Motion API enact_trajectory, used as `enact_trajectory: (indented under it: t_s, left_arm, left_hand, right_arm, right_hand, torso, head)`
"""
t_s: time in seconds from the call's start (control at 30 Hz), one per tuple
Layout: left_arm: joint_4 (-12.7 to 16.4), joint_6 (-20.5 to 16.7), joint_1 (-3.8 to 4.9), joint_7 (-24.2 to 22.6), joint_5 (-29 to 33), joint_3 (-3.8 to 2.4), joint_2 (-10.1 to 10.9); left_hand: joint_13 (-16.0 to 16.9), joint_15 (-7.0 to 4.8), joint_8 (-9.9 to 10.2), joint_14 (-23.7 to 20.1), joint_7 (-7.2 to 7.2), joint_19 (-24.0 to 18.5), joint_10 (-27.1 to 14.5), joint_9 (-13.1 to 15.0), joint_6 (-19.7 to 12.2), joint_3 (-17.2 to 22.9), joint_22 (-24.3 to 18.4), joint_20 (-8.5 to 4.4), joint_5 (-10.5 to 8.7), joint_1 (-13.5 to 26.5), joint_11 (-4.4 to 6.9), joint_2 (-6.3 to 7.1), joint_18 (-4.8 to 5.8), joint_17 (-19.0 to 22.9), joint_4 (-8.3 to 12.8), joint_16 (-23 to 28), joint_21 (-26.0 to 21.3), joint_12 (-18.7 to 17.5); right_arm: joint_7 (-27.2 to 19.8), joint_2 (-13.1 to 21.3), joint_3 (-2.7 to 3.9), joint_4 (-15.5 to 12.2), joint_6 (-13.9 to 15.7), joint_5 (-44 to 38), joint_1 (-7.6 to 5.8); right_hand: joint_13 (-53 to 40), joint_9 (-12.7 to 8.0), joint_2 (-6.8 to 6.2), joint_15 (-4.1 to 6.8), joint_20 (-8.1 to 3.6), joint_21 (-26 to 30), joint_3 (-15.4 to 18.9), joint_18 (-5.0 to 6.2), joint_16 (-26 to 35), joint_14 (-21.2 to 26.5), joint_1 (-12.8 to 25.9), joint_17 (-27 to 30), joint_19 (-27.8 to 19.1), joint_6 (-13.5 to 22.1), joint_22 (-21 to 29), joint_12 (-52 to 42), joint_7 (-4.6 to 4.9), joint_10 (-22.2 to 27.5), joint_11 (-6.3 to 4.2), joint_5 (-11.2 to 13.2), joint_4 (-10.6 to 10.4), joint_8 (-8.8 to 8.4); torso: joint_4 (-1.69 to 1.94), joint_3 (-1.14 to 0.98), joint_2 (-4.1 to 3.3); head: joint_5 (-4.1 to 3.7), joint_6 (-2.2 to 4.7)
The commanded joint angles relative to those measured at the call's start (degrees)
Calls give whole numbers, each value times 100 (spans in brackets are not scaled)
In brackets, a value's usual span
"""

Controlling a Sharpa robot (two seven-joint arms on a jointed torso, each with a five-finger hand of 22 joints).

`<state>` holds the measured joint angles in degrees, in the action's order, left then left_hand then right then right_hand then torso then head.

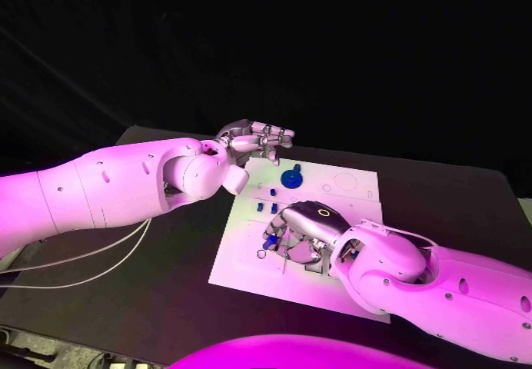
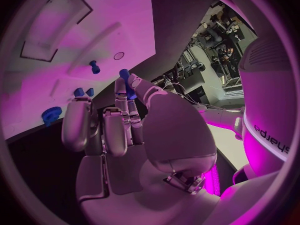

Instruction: Assemble the parts on the task board

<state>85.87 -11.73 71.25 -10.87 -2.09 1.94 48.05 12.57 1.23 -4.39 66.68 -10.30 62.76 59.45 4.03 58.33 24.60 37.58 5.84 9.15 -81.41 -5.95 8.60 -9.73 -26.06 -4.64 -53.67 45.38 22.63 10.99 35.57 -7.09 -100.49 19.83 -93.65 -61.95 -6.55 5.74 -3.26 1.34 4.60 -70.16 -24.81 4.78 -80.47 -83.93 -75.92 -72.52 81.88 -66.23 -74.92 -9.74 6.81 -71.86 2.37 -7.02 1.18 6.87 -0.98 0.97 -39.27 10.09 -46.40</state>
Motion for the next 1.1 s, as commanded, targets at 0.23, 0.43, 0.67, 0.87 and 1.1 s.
enact_trajectory:
  t_s: [0.23, 0.43, 0.67, 0.87, 1.1]
  left_arm:
    - [2, 127, 4, -10, 4, -3, -21]
    - [-1, 127, 4, -6, 4, -3, -22]
    - [1, 132, 4, 0, 4, -3, -23]
    - [4, 133, 4, 4, 4, -3, -17]
    - [7, 141, 4, 12, 4, -3, -14]
  left_hand:
    - [-5, 15, -1, -36, -4, -3, -43, 6, -46, -38, -5, 50, -11, 11, 2, -11, -83, 7, -8, 36, -38, 40]
    - [-5, 15, -1, -36, -4, -3, -43, 6, -46, -38, -5, 50, -11, 11, 2, -11, -83, 7, -8, 36, -38, 40]
    - [-5, 15, -1, -36, -4, -3, -43, 6, -46, -38, -5, 50, -11, 11, 2, -11, -83, 7, -8, 36, -38, 40]
    - [-5, 15, -1, -36, -4, -3, -43, 6, -46, -38, -5, 50, -11, 11, 2, -11, -83, 7, -8, 36, -38, 40]
    - [-5, 15, -1, -36, -4, -3, -43, 6, -46, -38, -5, 50, -11, 11, 2, -11, -83, 7, -8, 36, -38, 40]
  right_arm:
    - [7, -206, -22, 302, 26, -284, 136]
    - [-7, -294, -27, 347, 44, -309, 200]
    - [-1, -367, -28, 412, 44, -347, 243]
    - [-5, -386, -28, 434, 12, -353, 255]
    - [88, -424, -31, 511, -139, -448, 261]
  right_hand:
    - [-5, 157, -16, 43, -23, 28, -17, -58, 25, -295, 22, 8, -17, -95, -575, 27, -65, -23, 13, -42, -10, 94]
    - [-6, 159, -18, 43, -24, 23, -20, -59, 23, -295, 18, 5, -15, -92, -579, 31, -62, -22, 14, -47, -5, 93]
    - [-6, 160, -19, 43, -24, 28, -22, -58, 20, -296, 15, 0, -17, -90, -577, 34, -61, -22, 14, -51, -2, 93]
    - [-6, 160, -19, 43, -24, 28, -22, -58, 20, -296, 15, 0, -17, -90, -577, 34, -61, -22, 14, -51, -2, 93]
    - [-7, 163, -22, 42, -25, 33, -24, -57, 23, -295, 12, 6, -19, -88, -576, 39, -58, -22, 16, -54, 4, 93]
  torso:
    - [-3, -9, -4]
    - [-6, -7, -3]
    - [0, -4, -1]
    - [-7, -4, -2]
    - [-4, -6, -1]
  head:
    - [45, -29]
    - [51, -33]
    - [65, -42]
    - [78, -57]
    - [73, -62]
